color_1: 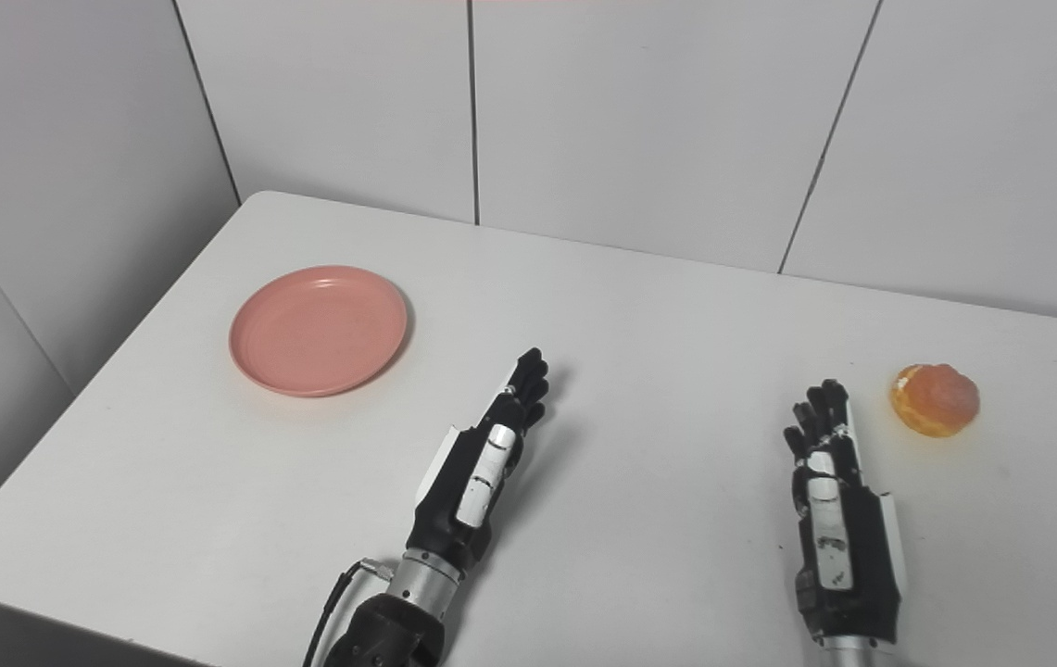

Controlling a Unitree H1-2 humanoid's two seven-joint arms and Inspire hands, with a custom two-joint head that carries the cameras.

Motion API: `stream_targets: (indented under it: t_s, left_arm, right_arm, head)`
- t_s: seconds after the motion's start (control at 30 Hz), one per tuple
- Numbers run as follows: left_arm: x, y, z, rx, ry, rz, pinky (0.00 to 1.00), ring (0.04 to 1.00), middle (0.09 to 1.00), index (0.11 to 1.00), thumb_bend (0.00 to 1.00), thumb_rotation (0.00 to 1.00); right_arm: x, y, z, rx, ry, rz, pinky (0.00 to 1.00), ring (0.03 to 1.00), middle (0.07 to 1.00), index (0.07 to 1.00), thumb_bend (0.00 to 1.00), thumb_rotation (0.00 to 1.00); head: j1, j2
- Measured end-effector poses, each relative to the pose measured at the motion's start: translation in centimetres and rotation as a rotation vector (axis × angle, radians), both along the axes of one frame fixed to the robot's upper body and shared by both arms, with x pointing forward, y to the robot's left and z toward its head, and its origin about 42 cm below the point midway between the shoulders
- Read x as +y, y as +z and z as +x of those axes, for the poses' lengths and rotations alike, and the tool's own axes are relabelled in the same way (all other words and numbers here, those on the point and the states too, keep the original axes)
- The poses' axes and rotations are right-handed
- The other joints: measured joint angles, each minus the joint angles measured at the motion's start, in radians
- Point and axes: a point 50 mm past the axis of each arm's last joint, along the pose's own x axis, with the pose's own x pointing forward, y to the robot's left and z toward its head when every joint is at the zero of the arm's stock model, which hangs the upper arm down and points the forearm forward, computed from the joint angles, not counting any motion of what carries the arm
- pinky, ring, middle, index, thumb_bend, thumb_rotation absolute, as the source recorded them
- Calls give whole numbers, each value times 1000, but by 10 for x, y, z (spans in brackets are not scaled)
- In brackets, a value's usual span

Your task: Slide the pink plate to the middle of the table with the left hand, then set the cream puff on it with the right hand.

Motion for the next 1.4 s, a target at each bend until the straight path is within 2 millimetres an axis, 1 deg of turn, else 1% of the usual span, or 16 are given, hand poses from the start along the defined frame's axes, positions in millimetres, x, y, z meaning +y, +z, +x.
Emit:
stream_targets:
  t_s: [0.1, 0.13, 0.23, 0.33, 0.37, 0.43, 0.53, 0.6, 0.73, 0.8, 0.9, 1.07, 1.17, 1.27, 1.33, 1.4]
  left_arm:
    - [6, 4, 0, -12, 6, -49, 1000, 1000, 1000, 1000, 671, 1000]
    - [9, 5, -1, -12, 5, -56, 1000, 1000, 1000, 1000, 664, 1000]
    - [27, 8, -6, -10, 31, -32, 1000, 997, 1000, 1000, 641, 1000]
    - [49, 19, -1, -47, 104, -53, 1000, 976, 981, 975, 658, 1000]
    - [56, 24, 1, -64, 133, -63, 986, 953, 961, 954, 687, 1000]
    - [67, 33, 9, -95, 172, -72, 973, 929, 939, 930, 701, 1000]
    - [87, 51, 19, -156, 232, -76, 888, 867, 883, 874, 693, 1000]
    - [98, 62, 27, -193, 268, -71, 861, 852, 868, 861, 686, 1000]
    - [122, 74, 36, -233, 329, -47, 820, 814, 834, 832, 704, 1000]
    - [137, 76, 43, -242, 370, -21, 806, 798, 816, 810, 745, 1000]
    - [164, 84, 55, -255, 427, 18, 801, 785, 798, 789, 761, 1000]
    - [196, 99, 73, -278, 487, 58, 820, 773, 777, 774, 723, 1000]
    - [213, 99, 88, -259, 510, 82, 784, 746, 748, 742, 718, 1000]
    - [230, 100, 102, -233, 528, 103, 793, 760, 760, 755, 718, 1000]
    - [242, 102, 108, -219, 525, 124, 804, 769, 764, 760, 717, 1000]
    - [253, 104, 112, -207, 520, 148, 867, 775, 758, 754, 725, 1000]
  right_arm:
    - [1, 1, 1, -5, -1, 4, 1000, 1000, 1000, 1000, 610, 828]
    - [1, 1, 1, -7, -2, 5, 1000, 1000, 1000, 1000, 601, 827]
    - [1, 2, 0, -20, -3, 7, 1000, 1000, 1000, 1000, 600, 835]
    - [1, 2, 0, -20, -3, 5, 1000, 1000, 1000, 1000, 593, 851]
    - [1, 2, 0, -20, -3, 5, 1000, 1000, 1000, 1000, 592, 837]
    - [1, 2, 0, -21, -2, 7, 1000, 1000, 1000, 1000, 592, 825]
    - [3, 3, 0, -38, -5, 10, 1000, 1000, 1000, 1000, 554, 835]
    - [4, 4, 0, -48, -6, 7, 1000, 1000, 1000, 1000, 547, 842]
    - [6, 4, 0, -48, -4, -14, 1000, 1000, 1000, 1000, 548, 838]
    - [7, 3, 0, -48, -5, -16, 1000, 1000, 1000, 1000, 558, 838]
    - [7, 3, 0, -48, -6, -19, 1000, 1000, 1000, 1000, 577, 826]
    - [7, 3, 0, -48, -6, -19, 1000, 1000, 1000, 1000, 579, 826]
    - [7, 3, 0, -48, -6, -17, 1000, 1000, 1000, 1000, 572, 826]
    - [8, 3, 0, -48, -6, -16, 1000, 1000, 1000, 1000, 586, 827]
    - [8, 4, 0, -48, -7, -16, 1000, 1000, 1000, 1000, 582, 831]
    - [8, 4, 0, -48, -8, -16, 1000, 1000, 1000, 1000, 572, 833]
  head:
    - [-2, -6]
    - [0, -6]
    - [3, -9]
    - [2, -11]
    - [2, -11]
    - [-11, -11]
    - [-17, -11]
    - [-23, -14]
    - [-26, -14]
    - [-26, -11]
    - [-28, -11]
    - [-29, -15]
    - [-29, -15]
    - [-32, -15]
    - [-31, -17]
    - [-28, -17]
